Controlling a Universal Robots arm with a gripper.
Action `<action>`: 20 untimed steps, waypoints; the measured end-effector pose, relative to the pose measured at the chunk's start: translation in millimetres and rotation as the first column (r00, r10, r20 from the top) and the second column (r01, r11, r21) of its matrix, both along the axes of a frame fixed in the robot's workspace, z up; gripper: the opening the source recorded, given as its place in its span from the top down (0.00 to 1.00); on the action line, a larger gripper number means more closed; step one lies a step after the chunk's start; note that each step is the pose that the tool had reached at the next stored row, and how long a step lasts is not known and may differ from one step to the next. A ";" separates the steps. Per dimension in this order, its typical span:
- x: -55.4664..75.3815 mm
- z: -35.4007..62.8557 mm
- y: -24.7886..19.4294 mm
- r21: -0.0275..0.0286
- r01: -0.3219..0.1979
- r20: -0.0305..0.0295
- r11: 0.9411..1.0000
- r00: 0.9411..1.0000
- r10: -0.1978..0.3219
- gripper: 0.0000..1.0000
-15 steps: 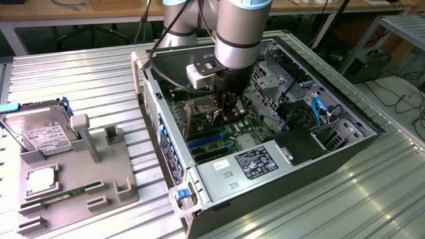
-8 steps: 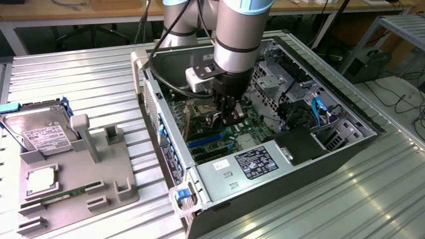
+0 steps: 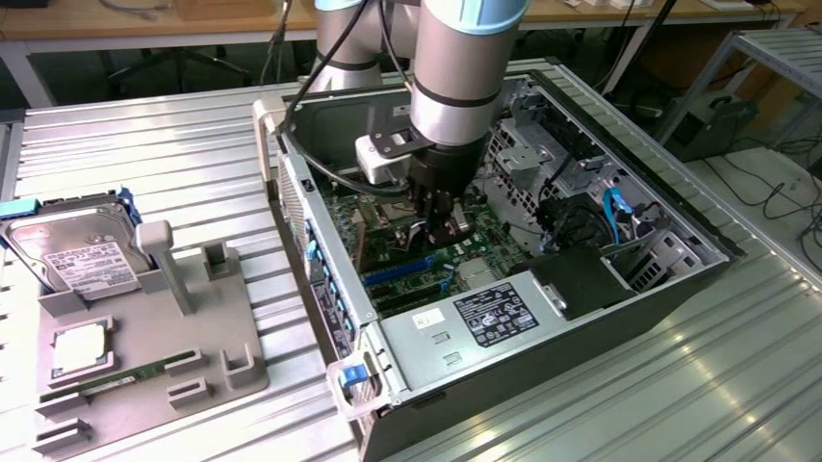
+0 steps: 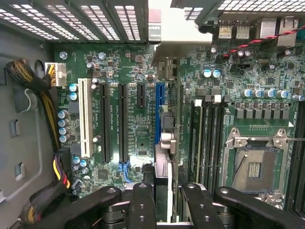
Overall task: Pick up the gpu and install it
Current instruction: 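Insert the gpu into the slot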
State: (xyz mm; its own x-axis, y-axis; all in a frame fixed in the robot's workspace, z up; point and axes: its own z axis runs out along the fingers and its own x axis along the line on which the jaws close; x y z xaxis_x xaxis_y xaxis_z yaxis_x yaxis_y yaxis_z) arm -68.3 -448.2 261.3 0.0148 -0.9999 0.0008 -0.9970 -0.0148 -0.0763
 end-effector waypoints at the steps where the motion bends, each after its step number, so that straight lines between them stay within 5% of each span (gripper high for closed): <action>1: -0.5 -0.2 0.0 0.000 0.000 0.000 1.000 1.000 0.000 0.73; 8: -3.3 -0.4 -5.5 0.000 0.000 0.001 1.000 1.000 0.000 0.73; 11: -6.1 -1.7 -5.6 0.000 0.001 0.021 1.000 1.000 -0.001 0.73; 13: -7.0 -3.0 -5.6 0.000 0.004 0.024 1.000 1.000 -0.004 0.73; 20: -8.2 -5.0 -5.7 0.000 0.033 0.023 0.999 0.999 -0.033 0.73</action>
